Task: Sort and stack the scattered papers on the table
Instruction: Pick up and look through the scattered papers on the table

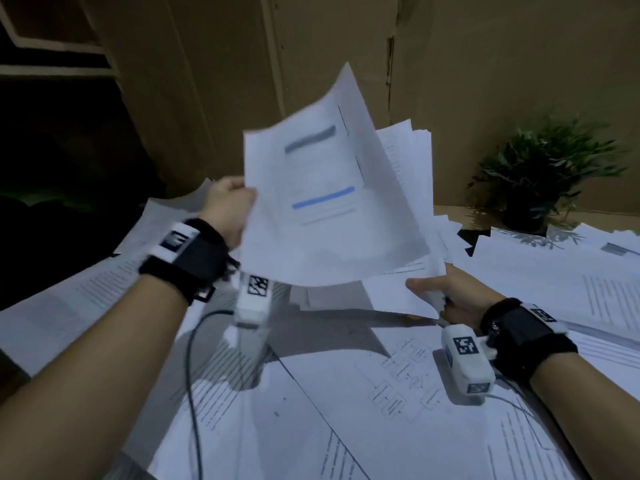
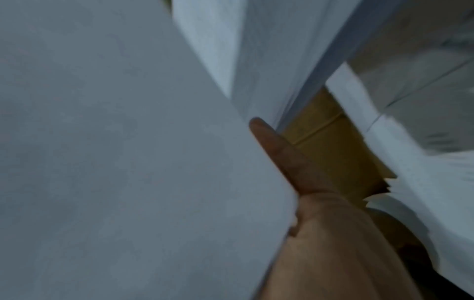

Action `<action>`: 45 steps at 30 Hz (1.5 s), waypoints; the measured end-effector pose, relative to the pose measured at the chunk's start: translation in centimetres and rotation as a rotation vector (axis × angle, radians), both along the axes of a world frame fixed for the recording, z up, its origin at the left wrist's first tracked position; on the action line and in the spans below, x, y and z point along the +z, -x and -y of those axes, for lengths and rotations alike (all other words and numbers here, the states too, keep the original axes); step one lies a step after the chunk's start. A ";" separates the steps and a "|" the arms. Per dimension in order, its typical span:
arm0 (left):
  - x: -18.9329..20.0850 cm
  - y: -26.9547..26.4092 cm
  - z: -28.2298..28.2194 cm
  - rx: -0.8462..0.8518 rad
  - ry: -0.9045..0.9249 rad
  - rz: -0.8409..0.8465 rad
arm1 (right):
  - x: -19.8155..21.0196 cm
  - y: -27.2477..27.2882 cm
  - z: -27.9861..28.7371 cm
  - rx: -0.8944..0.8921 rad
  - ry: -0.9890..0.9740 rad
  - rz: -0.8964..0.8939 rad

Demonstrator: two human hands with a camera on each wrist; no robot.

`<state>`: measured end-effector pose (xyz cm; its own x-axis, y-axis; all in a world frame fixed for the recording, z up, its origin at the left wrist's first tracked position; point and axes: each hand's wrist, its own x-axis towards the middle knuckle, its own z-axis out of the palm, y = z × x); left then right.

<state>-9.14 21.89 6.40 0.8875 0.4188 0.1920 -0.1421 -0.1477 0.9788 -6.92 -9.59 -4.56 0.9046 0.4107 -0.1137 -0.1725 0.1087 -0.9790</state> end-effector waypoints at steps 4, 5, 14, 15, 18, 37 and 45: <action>-5.2 -1.7 1.4 0.022 -0.046 -0.162 | 0.2 0.7 -0.2 0.071 -0.001 -0.028; -5.7 -1.8 1.5 0.043 -0.047 -0.171 | 0.2 0.7 -0.2 0.084 0.012 -0.031; -5.9 -0.4 2.9 -0.098 -0.010 -0.151 | 0.4 0.9 -0.5 0.123 0.011 -0.048; -5.7 -0.4 2.8 -0.098 -0.029 -0.125 | 0.4 0.6 -0.4 0.079 0.004 -0.072; -5.1 -0.5 2.3 -0.066 -0.070 -0.108 | 0.8 0.1 0.5 0.076 -0.080 -0.171; -6.1 0.8 4.1 -0.314 -0.408 -0.158 | 0.3 0.1 -0.9 -0.052 0.070 0.093; -5.8 0.5 4.2 -0.378 -0.268 -0.199 | 0.2 -0.3 0.0 -0.003 -0.024 0.007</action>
<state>-9.63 17.73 0.64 0.9979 0.0203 0.0607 -0.0489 -0.3717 0.9271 -6.65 -9.63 -4.35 0.9068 0.4102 -0.0975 -0.1650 0.1324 -0.9774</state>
